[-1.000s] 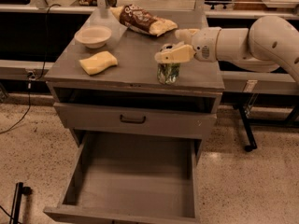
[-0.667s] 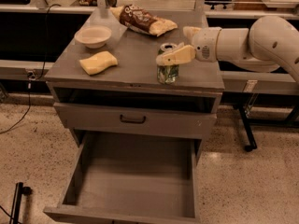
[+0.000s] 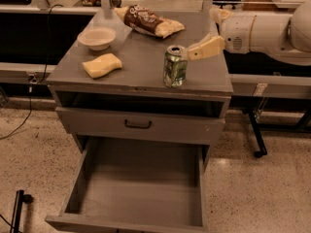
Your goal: Pick green can from middle drawer and place on counter
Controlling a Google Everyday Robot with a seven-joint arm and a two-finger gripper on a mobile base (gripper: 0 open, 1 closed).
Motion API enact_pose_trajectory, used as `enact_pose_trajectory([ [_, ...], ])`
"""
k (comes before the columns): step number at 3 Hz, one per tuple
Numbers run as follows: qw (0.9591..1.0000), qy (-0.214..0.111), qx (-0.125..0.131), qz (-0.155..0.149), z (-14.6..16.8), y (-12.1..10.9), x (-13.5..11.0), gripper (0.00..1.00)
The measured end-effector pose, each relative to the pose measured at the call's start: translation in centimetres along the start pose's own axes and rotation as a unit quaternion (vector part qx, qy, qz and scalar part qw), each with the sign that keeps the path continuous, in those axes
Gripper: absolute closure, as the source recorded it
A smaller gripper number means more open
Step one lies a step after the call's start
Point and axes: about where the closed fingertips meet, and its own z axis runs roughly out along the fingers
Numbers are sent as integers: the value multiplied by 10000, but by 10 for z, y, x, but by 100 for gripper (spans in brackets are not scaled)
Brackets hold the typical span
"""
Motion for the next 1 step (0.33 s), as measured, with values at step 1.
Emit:
enact_pose_trajectory([
  [1, 10000, -2, 31, -76, -4, -2, 0, 0],
])
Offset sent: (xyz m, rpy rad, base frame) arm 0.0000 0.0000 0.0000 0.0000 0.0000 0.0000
